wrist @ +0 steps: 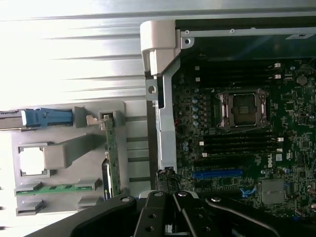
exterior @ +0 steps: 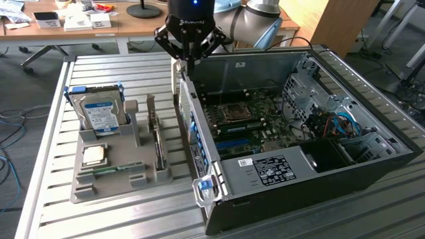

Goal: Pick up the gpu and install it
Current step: 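Reach for the gpu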

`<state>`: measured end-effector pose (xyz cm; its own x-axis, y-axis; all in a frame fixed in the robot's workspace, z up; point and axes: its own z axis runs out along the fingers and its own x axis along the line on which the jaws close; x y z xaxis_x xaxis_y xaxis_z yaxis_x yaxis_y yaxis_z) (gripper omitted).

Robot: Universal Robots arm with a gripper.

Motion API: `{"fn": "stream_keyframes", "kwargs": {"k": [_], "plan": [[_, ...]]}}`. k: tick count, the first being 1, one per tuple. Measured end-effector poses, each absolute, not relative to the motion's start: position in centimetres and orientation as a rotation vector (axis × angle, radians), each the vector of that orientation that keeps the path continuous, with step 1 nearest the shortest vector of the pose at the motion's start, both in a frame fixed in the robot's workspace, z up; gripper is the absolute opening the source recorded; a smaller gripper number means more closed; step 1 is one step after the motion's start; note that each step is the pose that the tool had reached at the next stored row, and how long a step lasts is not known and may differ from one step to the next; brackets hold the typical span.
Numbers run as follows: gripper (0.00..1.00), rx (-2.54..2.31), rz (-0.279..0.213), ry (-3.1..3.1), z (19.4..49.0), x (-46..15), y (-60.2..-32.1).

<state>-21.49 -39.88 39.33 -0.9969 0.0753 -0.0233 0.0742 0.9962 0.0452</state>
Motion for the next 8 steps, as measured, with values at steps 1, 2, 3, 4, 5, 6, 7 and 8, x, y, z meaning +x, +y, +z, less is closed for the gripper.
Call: {"fn": "stream_keyframes", "kwargs": {"k": [1, 2, 3, 4, 5, 6, 7, 8], "plan": [[0.11, 0.117, 0.069, 3.114, 39.3, -21.6, -39.9], [0.11, 0.117, 0.07, 3.114, 39.3, -21.8, -39.9], [0.11, 0.117, 0.07, 3.114, 39.3, -22.0, -39.9], [0.11, 0.117, 0.07, 3.114, 39.3, -22.2, -39.9], [0.11, 0.117, 0.07, 3.114, 39.3, -22.4, -39.9], [0.11, 0.117, 0.07, 3.114, 39.3, -22.6, -39.9], [0.11, 0.117, 0.07, 3.114, 39.3, -22.7, -39.9], [0.11, 0.117, 0.07, 3.114, 39.3, -22.9, -39.9]]}}
